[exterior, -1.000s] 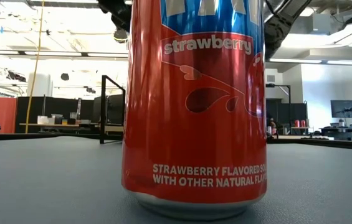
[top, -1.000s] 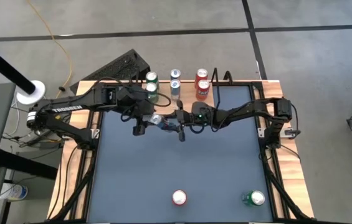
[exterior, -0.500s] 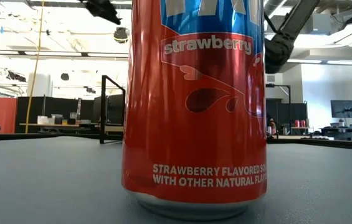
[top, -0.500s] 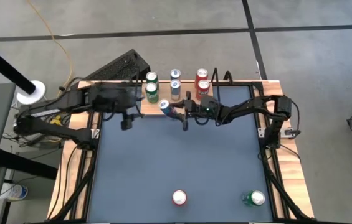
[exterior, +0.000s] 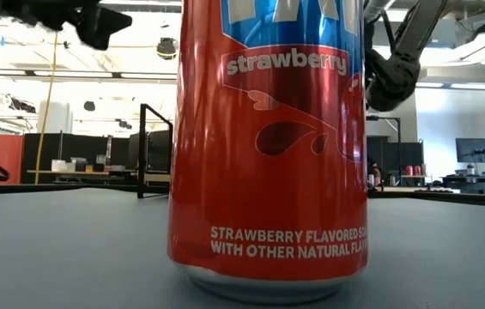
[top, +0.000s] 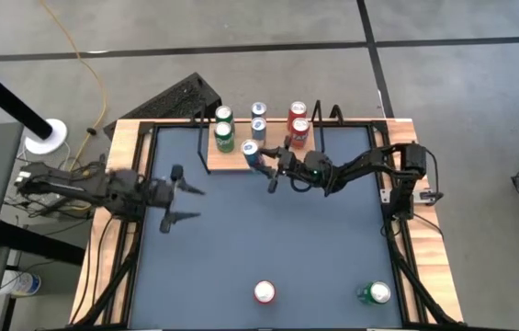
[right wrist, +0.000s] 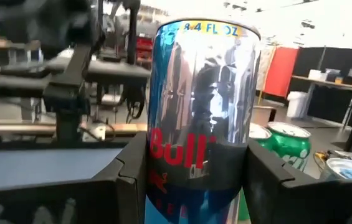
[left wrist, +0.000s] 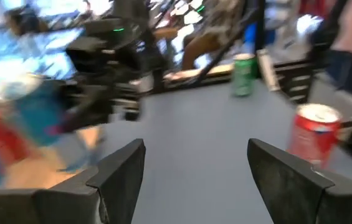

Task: Place canned beverage on shelf
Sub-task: Put the blue soda can on the shelf aligned with the other blue soda cans

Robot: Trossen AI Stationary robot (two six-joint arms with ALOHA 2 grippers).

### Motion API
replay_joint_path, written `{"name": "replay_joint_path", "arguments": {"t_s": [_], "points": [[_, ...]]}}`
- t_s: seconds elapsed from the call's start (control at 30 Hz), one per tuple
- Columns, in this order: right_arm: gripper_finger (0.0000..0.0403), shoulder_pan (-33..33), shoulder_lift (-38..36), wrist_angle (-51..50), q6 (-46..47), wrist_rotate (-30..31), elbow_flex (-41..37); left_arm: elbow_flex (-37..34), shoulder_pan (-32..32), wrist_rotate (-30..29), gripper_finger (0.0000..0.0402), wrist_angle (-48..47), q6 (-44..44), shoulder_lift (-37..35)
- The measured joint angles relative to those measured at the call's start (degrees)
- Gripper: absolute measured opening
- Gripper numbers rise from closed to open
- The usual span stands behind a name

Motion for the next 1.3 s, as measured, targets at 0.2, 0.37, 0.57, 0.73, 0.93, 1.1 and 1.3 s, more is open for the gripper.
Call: {"name": "replay_joint_path", "arguments": {"t_s": [0.2,0.37,0.57,0.73,0.93,1.1,1.3], "points": [[0.0171,0.1,3.4,4.3,2.1,3.4,-0.5,-14.4,-8.6,-2.4,0.027,19.2,0.9,-1.8],[0.0171,0.3,8.4,11.4,1.3,6.5,-0.5,-20.1,-13.1,-4.0,0.0269,27.7,1.6,-1.8],[0.0172,-0.3,14.5,18.4,1.3,6.7,0.3,-21.2,-14.2,-4.1,0.0269,28.9,2.7,-1.8],[0.0173,-1.0,18.3,18.4,0.3,6.7,3.2,-21.2,-14.2,-4.1,0.0269,29.0,2.7,-1.8],[0.0173,-0.9,20.1,18.6,-2.9,11.1,4.6,-21.2,-14.2,-4.1,0.0269,28.9,2.7,-1.8],[0.0174,-2.5,21.3,18.6,-1.3,11.9,4.6,-21.2,-14.2,-4.1,0.0269,28.8,2.7,-1.8],[0.0174,-3.6,21.5,18.5,-1.3,12.1,4.6,-21.2,-14.2,-4.1,0.0269,27.8,2.7,-1.8]]}}
